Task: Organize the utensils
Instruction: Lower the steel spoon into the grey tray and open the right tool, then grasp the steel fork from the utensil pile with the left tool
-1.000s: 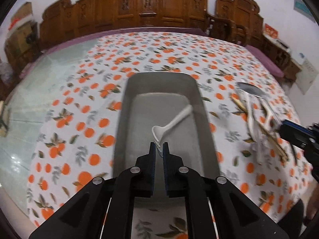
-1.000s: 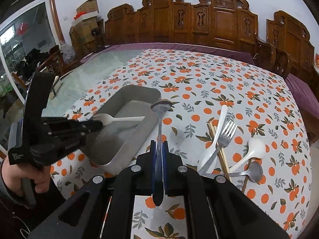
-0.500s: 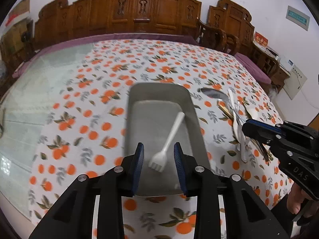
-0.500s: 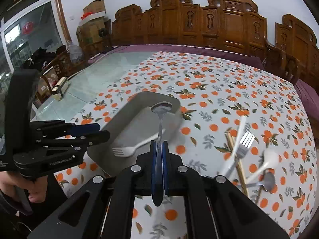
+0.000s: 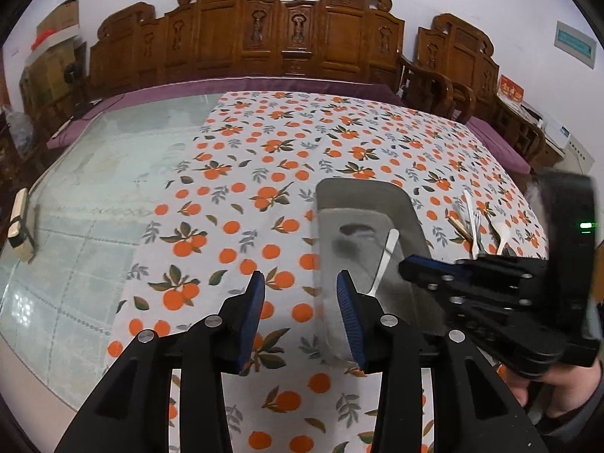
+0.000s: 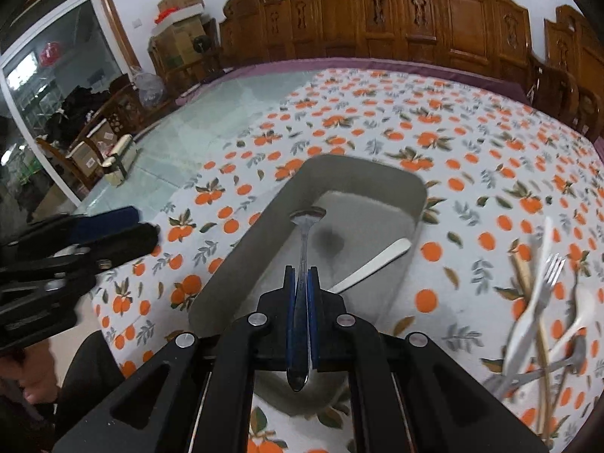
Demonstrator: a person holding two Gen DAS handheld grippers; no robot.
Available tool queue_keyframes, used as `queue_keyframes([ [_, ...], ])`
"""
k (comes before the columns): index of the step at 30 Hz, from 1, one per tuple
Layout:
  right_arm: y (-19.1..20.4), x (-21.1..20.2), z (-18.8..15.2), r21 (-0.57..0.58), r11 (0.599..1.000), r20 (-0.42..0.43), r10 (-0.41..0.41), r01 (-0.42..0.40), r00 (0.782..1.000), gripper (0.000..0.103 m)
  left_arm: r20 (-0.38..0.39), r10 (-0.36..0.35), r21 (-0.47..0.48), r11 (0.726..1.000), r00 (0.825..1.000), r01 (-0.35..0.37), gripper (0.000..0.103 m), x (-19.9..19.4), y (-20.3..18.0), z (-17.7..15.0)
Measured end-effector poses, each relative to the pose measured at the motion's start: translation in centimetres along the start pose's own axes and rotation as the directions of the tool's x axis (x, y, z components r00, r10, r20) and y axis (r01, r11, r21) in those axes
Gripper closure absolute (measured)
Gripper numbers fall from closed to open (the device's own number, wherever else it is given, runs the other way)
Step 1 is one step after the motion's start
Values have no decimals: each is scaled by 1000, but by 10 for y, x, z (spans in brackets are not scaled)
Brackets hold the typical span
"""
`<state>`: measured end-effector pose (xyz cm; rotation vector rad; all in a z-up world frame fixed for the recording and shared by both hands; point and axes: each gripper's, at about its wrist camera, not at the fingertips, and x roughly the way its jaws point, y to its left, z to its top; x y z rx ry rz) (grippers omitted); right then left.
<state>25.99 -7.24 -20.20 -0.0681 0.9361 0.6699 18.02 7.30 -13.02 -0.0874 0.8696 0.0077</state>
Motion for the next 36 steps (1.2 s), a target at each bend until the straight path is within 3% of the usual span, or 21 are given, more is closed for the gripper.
queue_keyframes([
  [6, 0, 19, -1, 14, 1000, -37, -10, 10, 999, 95, 0, -1, -2, 1000, 1000, 1, 65, -2, 3, -4],
  [11, -8, 11, -2, 22, 1000, -18, -2, 3, 1000, 94, 0, -8, 2, 1000, 1000, 8, 65, -4, -2, -8],
  [20, -37, -61, -12, 14, 1000, 89, -2, 1, 996, 94, 9, -40, 31, 999, 999, 39, 63, -7, -32, -13],
  [29, -99, -141, -59, 38, 993, 118, -116, 112, 986, 94, 9, -121, 87, 989, 993, 120, 63, -4, -86, -13],
  [32, -117, -158, -76, 66, 986, 124, -161, 154, 979, 82, 0, -147, 112, 983, 989, 147, 63, -1, -106, -15],
  [36, -137, -171, -96, 123, 976, 132, -196, 180, 972, 81, -21, -171, 147, 974, 985, 173, 63, 7, -131, -18],
])
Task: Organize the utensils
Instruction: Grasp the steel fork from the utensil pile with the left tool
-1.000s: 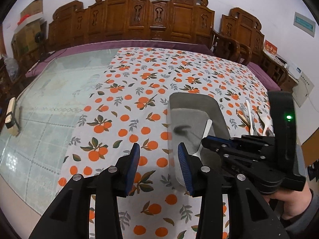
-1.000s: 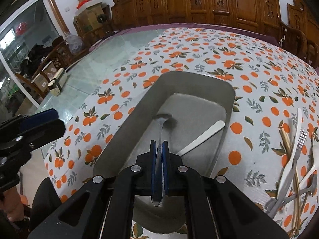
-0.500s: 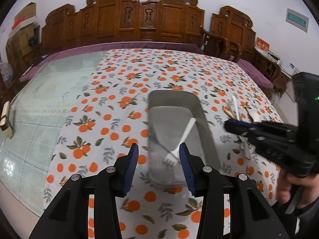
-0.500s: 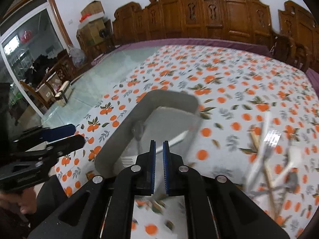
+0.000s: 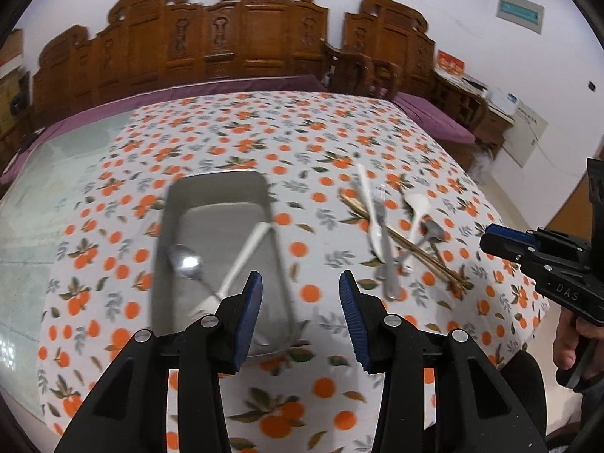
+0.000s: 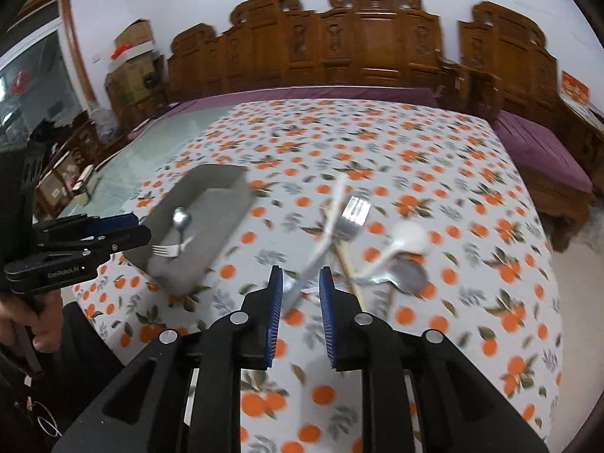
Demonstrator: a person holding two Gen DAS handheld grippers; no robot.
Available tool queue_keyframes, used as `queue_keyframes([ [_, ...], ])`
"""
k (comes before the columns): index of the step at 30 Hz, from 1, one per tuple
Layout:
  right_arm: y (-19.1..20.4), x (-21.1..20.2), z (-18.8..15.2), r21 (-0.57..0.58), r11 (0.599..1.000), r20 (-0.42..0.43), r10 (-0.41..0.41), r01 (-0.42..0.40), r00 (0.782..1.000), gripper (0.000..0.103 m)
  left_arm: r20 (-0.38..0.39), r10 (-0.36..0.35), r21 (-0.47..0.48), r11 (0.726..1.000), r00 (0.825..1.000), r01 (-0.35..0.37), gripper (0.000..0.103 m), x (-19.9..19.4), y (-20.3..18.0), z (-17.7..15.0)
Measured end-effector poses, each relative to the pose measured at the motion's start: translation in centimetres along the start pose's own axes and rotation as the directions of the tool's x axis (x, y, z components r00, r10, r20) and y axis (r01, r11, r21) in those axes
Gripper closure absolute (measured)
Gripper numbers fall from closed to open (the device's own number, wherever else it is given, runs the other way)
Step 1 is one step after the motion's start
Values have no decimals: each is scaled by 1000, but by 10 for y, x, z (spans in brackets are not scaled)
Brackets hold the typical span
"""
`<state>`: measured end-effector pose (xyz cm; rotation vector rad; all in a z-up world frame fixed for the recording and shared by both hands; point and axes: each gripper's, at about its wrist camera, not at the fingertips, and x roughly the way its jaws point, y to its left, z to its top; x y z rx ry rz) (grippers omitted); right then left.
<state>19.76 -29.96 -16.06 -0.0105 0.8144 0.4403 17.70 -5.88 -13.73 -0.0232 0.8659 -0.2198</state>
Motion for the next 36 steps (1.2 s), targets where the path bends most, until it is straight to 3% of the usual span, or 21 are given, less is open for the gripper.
queue_keyframes([
  [7, -31, -6, -7, 65, 998, 7, -24, 24, 1000, 80, -43, -22, 49, 998, 999, 24, 63, 28, -31, -1],
  [19, -53, 8, -17, 100, 993, -30, -55, 58, 998, 79, -132, -54, 93, 993, 990, 67, 63, 84, -74, -8],
  [28, -58, 13, -20, 124, 992, -42, -31, 36, 999, 79, -208, -127, -16, 992, 970, 126, 63, 123, -75, -10],
  [32, -61, 12, -19, 132, 991, -37, -24, 29, 999, 79, -207, -151, -50, 988, 967, 143, 70, 127, -71, -12],
  [36, -63, 13, -21, 137, 990, -41, -25, 30, 999, 79, -219, -186, -74, 982, 958, 174, 86, 129, -70, -11],
])
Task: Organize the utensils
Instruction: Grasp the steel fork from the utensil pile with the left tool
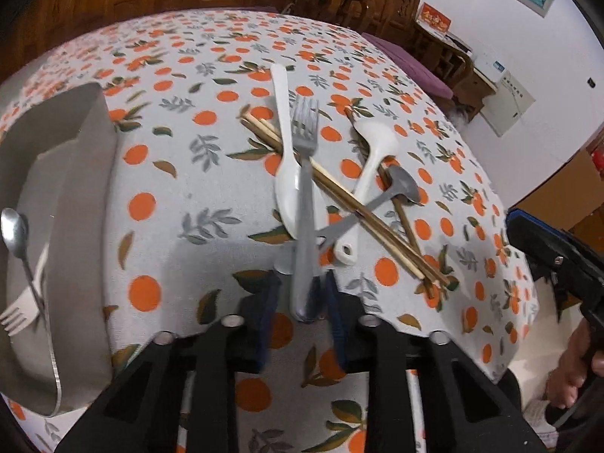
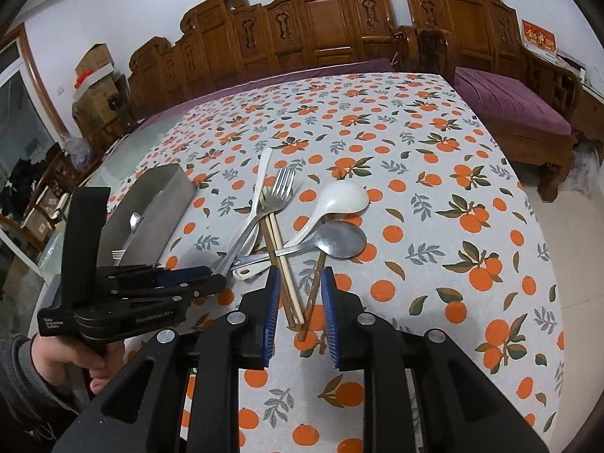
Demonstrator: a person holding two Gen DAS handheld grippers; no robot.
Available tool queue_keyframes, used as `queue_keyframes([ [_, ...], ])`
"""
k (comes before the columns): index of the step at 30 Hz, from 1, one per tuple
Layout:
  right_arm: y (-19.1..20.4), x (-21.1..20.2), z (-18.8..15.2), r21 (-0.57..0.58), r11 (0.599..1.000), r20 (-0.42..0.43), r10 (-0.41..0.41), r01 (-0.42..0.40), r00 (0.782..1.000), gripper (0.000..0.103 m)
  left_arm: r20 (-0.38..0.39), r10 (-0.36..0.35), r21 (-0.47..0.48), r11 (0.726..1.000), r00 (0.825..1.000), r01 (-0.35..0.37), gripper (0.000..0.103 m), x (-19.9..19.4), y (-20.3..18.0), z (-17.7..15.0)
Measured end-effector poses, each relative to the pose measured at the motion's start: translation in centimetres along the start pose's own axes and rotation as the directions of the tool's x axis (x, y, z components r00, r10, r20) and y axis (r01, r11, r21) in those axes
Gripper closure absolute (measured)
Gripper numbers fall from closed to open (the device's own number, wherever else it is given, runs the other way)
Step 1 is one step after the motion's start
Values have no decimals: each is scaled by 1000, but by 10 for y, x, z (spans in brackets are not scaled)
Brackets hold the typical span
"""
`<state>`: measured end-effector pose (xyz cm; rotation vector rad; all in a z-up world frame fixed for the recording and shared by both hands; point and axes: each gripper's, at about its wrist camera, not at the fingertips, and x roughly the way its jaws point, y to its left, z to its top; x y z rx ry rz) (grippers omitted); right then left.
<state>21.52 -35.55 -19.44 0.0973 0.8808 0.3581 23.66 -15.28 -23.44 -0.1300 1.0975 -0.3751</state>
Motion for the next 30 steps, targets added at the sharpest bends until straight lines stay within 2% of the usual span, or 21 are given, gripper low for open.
queue_keyframes([
  [9, 2, 5, -4, -15, 1000, -14, -16, 16, 1000, 79, 45, 10, 33, 999, 999, -11, 87, -19, -10, -5],
  [14, 2, 8, -5, -23, 999, -23, -25, 24, 999, 79, -7, 50, 65, 997, 999, -49, 87, -13, -16, -12],
  [21, 3, 8, -5, -24, 999, -23, -27, 26, 999, 79, -29, 89, 113, 990, 996, -85, 87, -6, -18, -18],
  [30, 2, 8, -6, -23, 999, -23, -26, 25, 999, 79, 43, 111, 165, 979, 993, -117, 85, -15, -29, 7],
])
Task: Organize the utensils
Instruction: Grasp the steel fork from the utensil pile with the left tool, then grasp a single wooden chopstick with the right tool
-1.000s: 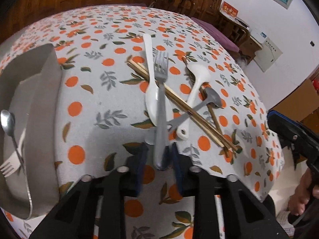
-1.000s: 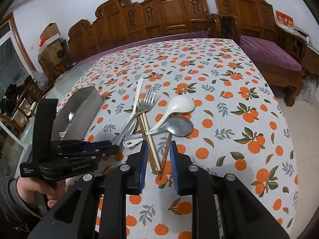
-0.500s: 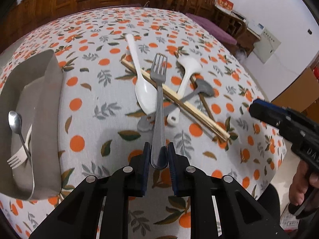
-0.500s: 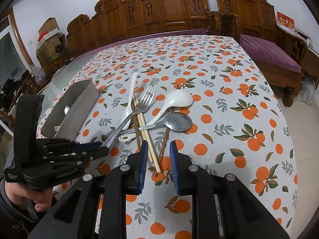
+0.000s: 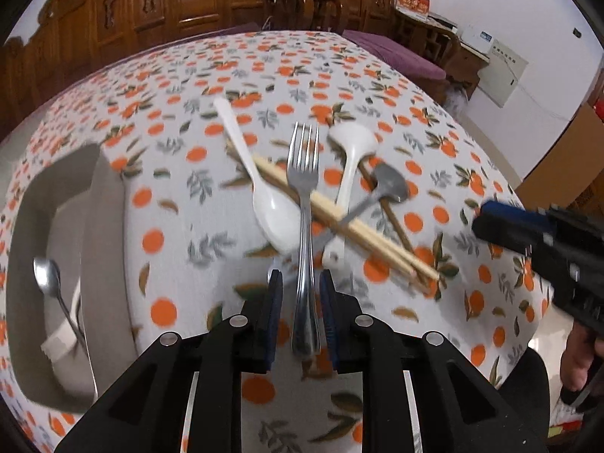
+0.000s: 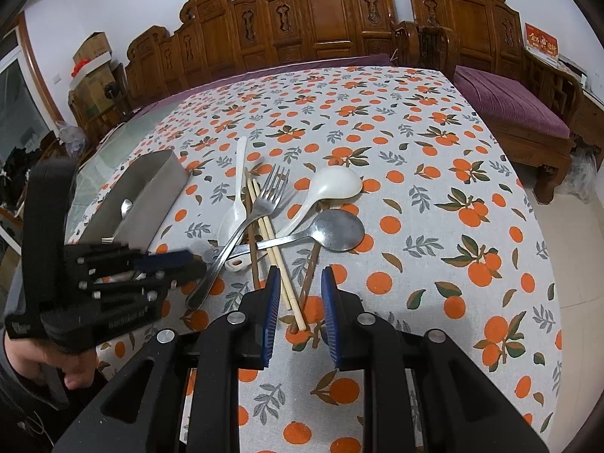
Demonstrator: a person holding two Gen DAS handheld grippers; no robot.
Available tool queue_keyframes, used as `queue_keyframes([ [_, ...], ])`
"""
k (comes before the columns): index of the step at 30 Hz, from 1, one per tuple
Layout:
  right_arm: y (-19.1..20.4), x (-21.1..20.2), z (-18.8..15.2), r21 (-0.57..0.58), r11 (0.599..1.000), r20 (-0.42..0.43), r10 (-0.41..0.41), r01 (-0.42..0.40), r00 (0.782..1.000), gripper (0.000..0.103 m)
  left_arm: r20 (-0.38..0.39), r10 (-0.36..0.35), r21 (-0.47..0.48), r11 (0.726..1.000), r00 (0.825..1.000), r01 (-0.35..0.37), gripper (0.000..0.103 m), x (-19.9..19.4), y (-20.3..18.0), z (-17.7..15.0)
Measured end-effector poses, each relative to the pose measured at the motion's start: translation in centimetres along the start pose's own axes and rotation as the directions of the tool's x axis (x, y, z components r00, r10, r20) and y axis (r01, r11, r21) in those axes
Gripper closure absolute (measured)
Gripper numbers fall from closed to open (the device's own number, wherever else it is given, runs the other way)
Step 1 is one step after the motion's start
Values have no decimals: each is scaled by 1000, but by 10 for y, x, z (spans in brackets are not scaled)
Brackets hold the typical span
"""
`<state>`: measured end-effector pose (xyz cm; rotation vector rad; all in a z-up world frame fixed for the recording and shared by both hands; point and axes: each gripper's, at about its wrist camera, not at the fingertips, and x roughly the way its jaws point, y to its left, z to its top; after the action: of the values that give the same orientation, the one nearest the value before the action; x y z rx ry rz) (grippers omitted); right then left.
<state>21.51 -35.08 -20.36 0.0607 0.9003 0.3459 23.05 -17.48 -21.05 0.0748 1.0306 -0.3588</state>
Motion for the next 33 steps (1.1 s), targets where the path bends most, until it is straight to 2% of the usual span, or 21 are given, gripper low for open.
queue_keyframes([
  [6, -2, -1, 0, 10, 1000, 2, 4, -4, 1000, 78, -14, 31, 49, 998, 999, -30, 85, 24, -5, 24],
  [13, -4, 0, 0, 13, 1000, -5, 5, -5, 1000, 78, -38, 17, 41, 999, 999, -16, 85, 40, -4, 36],
  [14, -4, 1, -1, 13, 1000, -6, 5, -5, 1000, 78, -46, 17, 31, 999, 999, -15, 87, 43, -2, 37],
  [15, -4, 2, -1, 12, 1000, -7, 5, -5, 1000, 78, -51, -4, 17, 1000, 999, 5, 93, 44, 0, 38],
  [17, -4, 3, -1, 12, 1000, -9, 5, -5, 1000, 78, -49, -16, 15, 1000, 999, 17, 96, 45, -1, 38],
  [21, -2, 5, -3, 5, 1000, -17, 6, -6, 1000, 78, -41, -13, 20, 1000, 999, 13, 97, 41, -1, 37],
  [33, 25, 33, -3, -101, 993, -42, 65, -69, 997, 79, 61, -39, -13, 999, 997, 40, 97, -12, 11, 26],
])
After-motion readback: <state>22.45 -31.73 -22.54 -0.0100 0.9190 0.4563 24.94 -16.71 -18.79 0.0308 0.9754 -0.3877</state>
